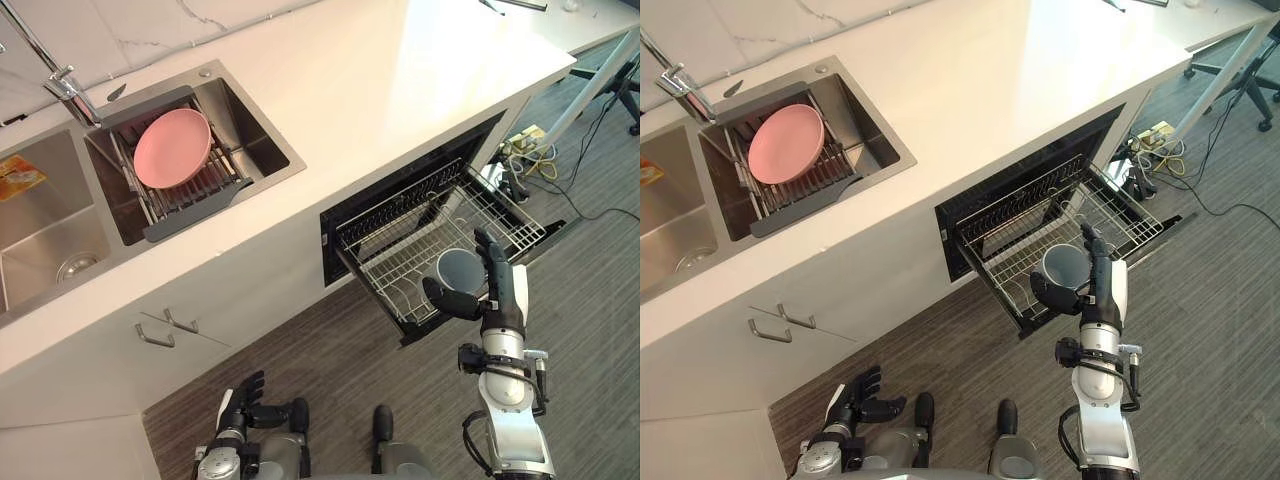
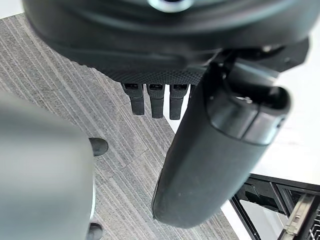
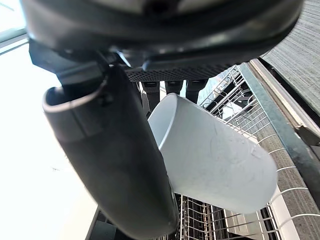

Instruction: Walk over to the sink, pick up the cup, carry it to the dishwasher, place the cup inside the dishwasher, then close the dishwasher door

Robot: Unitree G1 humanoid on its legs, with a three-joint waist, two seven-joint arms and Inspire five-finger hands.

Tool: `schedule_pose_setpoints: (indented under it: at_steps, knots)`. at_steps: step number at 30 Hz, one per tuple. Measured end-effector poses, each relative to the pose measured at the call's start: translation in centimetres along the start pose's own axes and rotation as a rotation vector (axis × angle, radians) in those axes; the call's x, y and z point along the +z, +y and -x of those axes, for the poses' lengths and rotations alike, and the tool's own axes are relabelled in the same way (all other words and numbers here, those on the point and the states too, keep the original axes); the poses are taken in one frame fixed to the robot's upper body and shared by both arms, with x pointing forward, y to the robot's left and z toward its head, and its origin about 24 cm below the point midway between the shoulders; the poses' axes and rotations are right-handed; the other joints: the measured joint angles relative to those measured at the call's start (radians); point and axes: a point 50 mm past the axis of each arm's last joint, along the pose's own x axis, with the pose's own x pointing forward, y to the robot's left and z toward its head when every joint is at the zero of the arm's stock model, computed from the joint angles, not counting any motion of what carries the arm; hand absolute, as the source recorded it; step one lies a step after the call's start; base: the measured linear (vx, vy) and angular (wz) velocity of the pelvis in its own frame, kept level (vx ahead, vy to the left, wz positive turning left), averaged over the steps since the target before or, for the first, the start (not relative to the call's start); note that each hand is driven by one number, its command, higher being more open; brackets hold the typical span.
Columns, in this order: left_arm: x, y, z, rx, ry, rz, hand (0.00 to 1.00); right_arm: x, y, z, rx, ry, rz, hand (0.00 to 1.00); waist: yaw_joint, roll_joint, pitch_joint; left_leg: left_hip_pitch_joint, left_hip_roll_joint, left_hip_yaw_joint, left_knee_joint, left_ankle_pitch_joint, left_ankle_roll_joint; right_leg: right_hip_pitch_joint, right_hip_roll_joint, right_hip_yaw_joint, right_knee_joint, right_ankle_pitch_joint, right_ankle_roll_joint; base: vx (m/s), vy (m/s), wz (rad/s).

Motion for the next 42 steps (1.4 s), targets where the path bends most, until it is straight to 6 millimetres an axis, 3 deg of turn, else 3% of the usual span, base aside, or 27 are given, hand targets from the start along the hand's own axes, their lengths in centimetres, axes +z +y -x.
schedule_pose_setpoints:
  at_steps: [6, 9, 18, 30, 36, 42]
  knots:
    - [-0.2, 0.1, 0.1, 0.001, 0.005, -0.001, 0.90, -3.0, 0.6, -1.0, 0.043, 0.138, 0.065, 0.90, 0.008, 0.002, -0.007, -0.009, -0.002, -0.007, -0.013, 0.002, -0.005, -0.014, -0.001, -0.007, -0.002, 0.000, 0.000, -0.03, 0.001, 0.03]
    - [-0.2, 0.2, 0.1, 0.002, 0.003, -0.002, 0.90, -3.3, 0.7, -2.1, 0.047, 0.156, 0.092, 0.90, 0.008, 0.004, -0.006, -0.027, -0.004, -0.013, -0.014, 0.007, 0.000, -0.026, -0.003, -0.014, -0.003, 0.000, 0.001, 0.01, 0.000, 0.07]
    - [0.4, 0.2, 0.0, 0.011, -0.027, 0.004, 0.90, -2.8, 0.1, -5.4, -0.025, 0.159, 0.183, 0.90, 0.023, 0.051, 0.035, -0.058, -0.015, -0.035, -0.006, 0.015, 0.006, -0.041, -0.012, -0.037, 0.000, -0.001, 0.003, 0.01, 0.004, 0.08]
    - [1.7, -0.1, -0.5, 0.006, -0.080, 0.026, 0.90, -0.7, 0.0, -9.2, -0.061, 0.130, 0.163, 0.90, 0.037, 0.058, 0.103, -0.093, -0.014, -0.040, -0.009, 0.032, 0.006, -0.088, -0.011, -0.038, 0.026, 0.000, 0.003, -0.05, 0.001, 0.01]
    - [1.9, -0.1, -0.6, 0.004, -0.084, 0.025, 0.90, -0.5, 0.0, -9.1, -0.060, 0.127, 0.136, 0.90, 0.039, 0.058, 0.108, -0.093, -0.015, -0.041, -0.014, 0.032, 0.006, -0.087, -0.012, -0.040, 0.020, 0.000, 0.003, 0.00, 0.000, 0.00]
    - [1.9, -0.2, -0.6, 0.002, -0.079, 0.026, 0.90, -0.3, 0.4, -6.4, -0.063, 0.080, 0.046, 0.90, 0.035, 0.058, 0.108, -0.072, -0.015, -0.044, -0.014, 0.031, 0.005, -0.063, -0.013, -0.044, 0.020, -0.001, 0.003, -0.02, -0.002, 0.01]
